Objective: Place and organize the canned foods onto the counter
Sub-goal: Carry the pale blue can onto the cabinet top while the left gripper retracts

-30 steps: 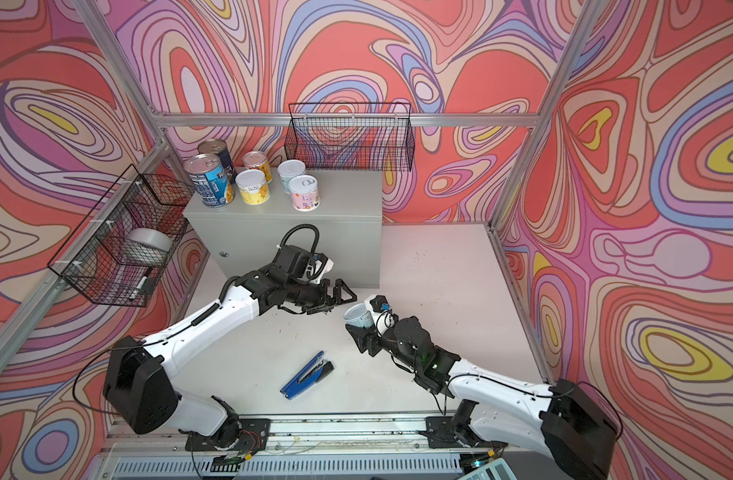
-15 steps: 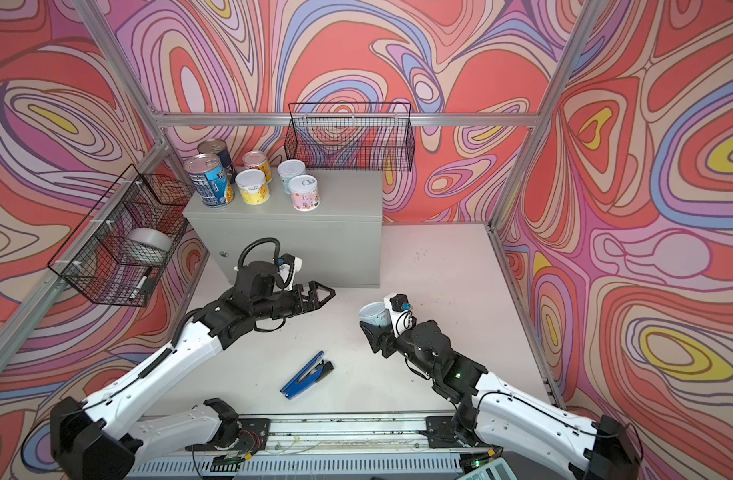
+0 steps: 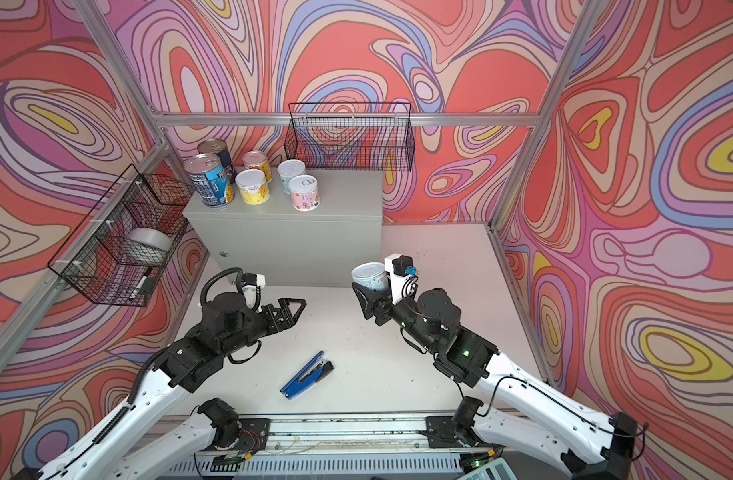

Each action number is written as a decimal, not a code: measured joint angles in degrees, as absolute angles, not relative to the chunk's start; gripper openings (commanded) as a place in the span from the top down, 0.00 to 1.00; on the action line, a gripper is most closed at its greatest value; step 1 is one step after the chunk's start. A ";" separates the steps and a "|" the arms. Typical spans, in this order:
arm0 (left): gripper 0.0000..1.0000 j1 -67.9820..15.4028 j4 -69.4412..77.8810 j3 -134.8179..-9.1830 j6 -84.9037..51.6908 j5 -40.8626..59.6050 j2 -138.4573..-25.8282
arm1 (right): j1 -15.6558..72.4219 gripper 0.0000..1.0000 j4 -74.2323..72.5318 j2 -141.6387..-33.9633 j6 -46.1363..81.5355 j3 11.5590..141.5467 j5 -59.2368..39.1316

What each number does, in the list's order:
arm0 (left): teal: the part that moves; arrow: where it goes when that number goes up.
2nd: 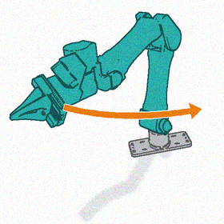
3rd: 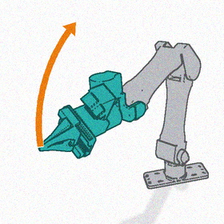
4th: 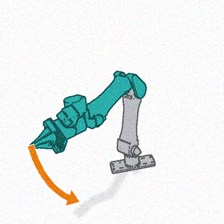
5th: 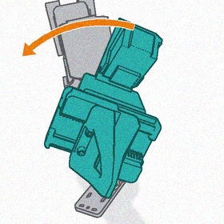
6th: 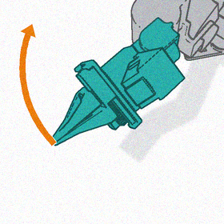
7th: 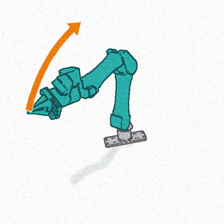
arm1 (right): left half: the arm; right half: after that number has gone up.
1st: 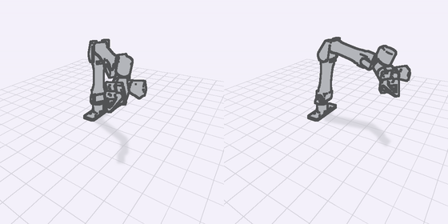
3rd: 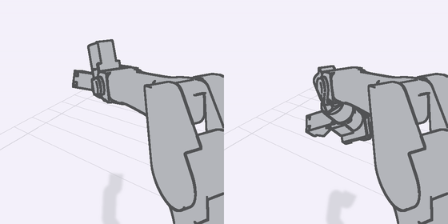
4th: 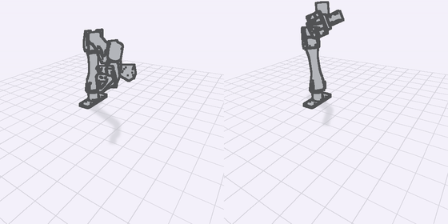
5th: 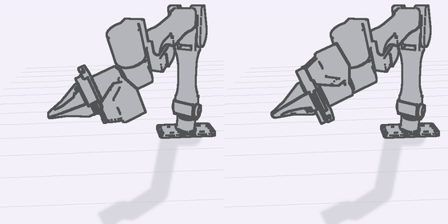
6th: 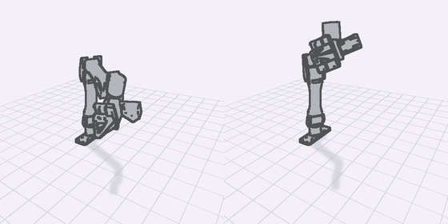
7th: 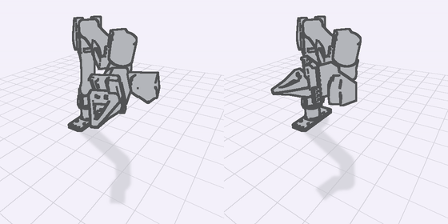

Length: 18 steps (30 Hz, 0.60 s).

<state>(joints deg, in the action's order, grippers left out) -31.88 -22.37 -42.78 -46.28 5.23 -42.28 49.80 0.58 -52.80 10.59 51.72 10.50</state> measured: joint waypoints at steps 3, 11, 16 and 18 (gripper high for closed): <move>0.00 -31.88 -23.70 -41.74 -45.69 3.88 -39.72 | 49.80 0.40 -0.14 -58.28 8.73 58.13 11.22; 0.00 -31.88 -24.99 -38.46 -44.95 2.92 -37.06 | 47.24 0.39 -0.62 -74.98 3.18 79.09 9.67; 0.00 -31.88 -27.05 -38.09 -43.24 2.35 -35.24 | 39.72 0.38 -2.66 -82.28 4.64 87.15 4.86; 0.00 -31.88 -28.14 -38.09 -42.44 1.67 -34.00 | 36.71 0.38 -3.53 -86.21 5.67 90.89 3.42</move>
<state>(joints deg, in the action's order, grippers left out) -31.88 -28.14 -38.09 -42.44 1.67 -34.00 36.71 -3.53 -86.21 5.67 90.89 3.42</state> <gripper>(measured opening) 0.999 0.758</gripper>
